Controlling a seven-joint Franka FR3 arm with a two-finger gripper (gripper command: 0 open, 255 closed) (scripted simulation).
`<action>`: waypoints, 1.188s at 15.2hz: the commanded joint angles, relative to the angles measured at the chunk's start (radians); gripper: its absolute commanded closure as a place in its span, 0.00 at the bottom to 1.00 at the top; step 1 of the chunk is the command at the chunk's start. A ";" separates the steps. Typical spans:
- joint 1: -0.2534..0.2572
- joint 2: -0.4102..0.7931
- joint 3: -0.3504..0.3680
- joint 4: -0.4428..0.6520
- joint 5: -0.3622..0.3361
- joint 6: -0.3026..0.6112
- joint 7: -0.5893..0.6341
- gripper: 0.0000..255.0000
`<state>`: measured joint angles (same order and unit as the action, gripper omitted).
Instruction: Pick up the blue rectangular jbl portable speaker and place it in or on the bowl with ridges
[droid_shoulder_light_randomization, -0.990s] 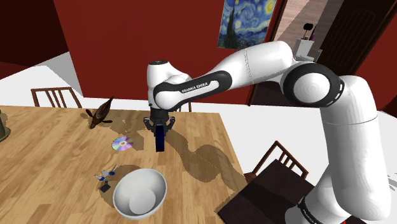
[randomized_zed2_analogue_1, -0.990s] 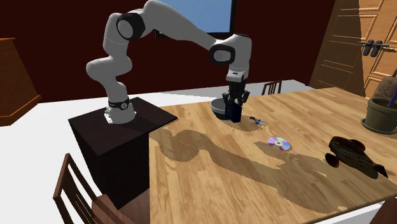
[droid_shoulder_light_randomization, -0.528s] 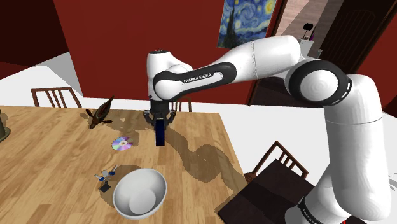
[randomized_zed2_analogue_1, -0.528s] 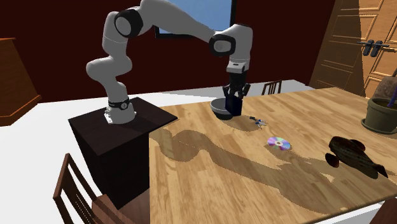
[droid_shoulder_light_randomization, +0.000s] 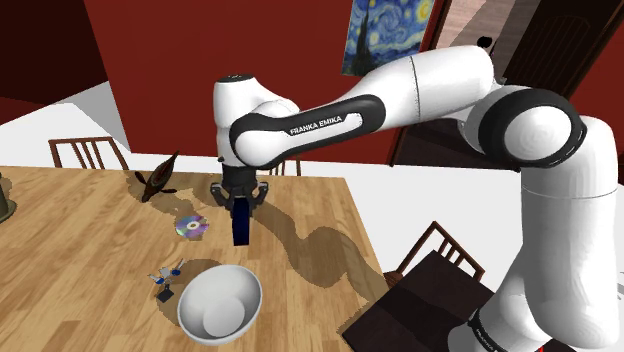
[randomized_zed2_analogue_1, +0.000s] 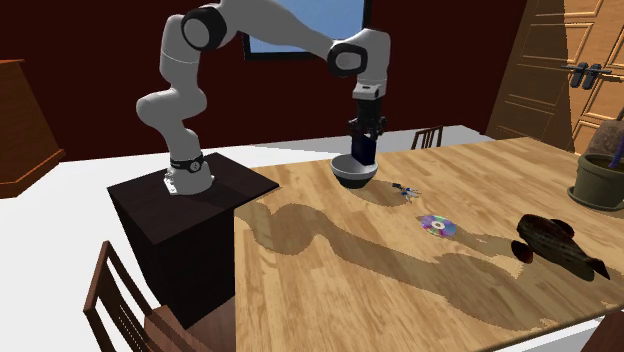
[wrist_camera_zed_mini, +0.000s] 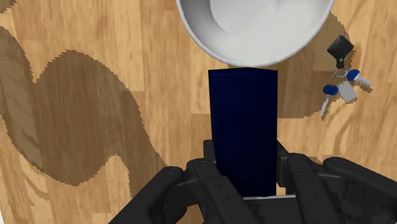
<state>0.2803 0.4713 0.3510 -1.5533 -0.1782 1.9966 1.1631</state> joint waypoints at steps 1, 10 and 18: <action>0.025 -0.017 0.011 -0.028 -0.001 0.010 0.040 1.00; 0.153 -0.047 0.062 -0.051 -0.011 -0.005 0.223 1.00; 0.156 -0.009 0.052 -0.105 -0.031 0.084 0.236 1.00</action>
<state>0.4351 0.4562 0.4044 -1.6543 -0.2061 2.0702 1.3966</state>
